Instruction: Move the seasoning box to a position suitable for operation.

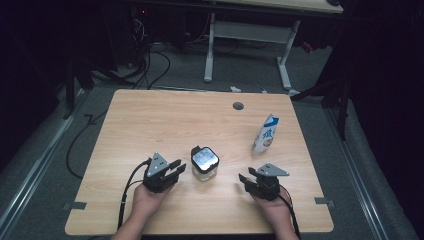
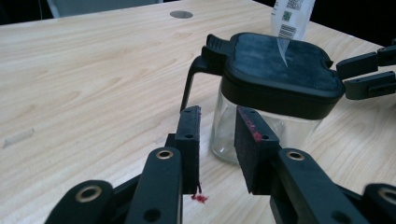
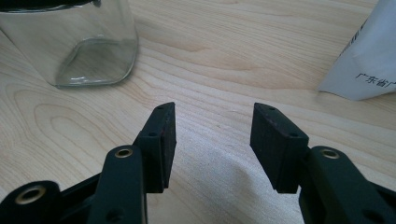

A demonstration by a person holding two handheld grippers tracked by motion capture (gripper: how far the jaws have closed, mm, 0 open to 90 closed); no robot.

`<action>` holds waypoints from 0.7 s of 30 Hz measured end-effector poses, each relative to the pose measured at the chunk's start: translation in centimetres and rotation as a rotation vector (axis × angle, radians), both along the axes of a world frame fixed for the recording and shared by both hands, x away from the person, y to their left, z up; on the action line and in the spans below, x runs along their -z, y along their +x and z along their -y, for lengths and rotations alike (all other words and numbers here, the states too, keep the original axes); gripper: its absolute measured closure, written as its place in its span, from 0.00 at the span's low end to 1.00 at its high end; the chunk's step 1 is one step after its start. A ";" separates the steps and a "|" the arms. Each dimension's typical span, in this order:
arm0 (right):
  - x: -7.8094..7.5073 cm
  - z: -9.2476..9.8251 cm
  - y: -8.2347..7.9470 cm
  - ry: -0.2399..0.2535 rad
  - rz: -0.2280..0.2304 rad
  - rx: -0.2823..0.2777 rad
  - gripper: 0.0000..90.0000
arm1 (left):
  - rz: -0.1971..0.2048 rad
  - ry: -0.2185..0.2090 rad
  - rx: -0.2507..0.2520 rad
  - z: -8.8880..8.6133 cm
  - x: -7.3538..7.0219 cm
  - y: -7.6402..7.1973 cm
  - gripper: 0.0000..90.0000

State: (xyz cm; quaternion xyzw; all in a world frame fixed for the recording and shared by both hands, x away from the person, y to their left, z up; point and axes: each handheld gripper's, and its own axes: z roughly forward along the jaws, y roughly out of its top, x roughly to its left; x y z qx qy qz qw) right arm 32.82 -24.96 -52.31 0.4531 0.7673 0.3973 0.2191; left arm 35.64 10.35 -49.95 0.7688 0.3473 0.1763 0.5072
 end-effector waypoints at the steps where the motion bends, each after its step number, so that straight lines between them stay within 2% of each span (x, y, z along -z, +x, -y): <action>1: 0.0 0.0 0.0 0.004 -0.001 0.000 0.56 | -0.002 -0.008 -0.002 0.0 -0.2 0.2 0.79; 3: -0.1 0.1 0.0 0.007 0.004 -0.004 0.57 | 0.000 -0.028 0.002 0.1 -0.4 0.5 0.79; 6: -0.1 0.0 -0.1 0.012 0.000 -0.002 0.57 | 0.002 -0.017 0.011 0.6 -1.0 0.9 0.78; 7: -0.1 -0.1 -0.1 0.006 0.003 -0.007 0.57 | 0.000 -0.011 0.000 0.7 -1.3 1.3 0.76; 10: -0.2 -0.2 -0.2 0.007 0.002 -0.008 0.57 | 0.009 -0.033 -0.004 0.5 -1.9 1.9 0.81; 13: -0.2 -0.2 -0.2 0.005 0.001 -0.009 0.57 | 0.020 -0.032 -0.002 0.8 -2.4 2.3 0.84; 18: -0.1 -0.3 -0.1 0.001 0.001 -0.014 0.57 | 0.015 -0.029 0.002 1.5 -2.9 3.1 0.84; 21: -0.1 -0.4 -0.1 0.000 0.001 -0.013 0.57 | 0.013 -0.026 0.015 2.1 -3.1 3.9 0.91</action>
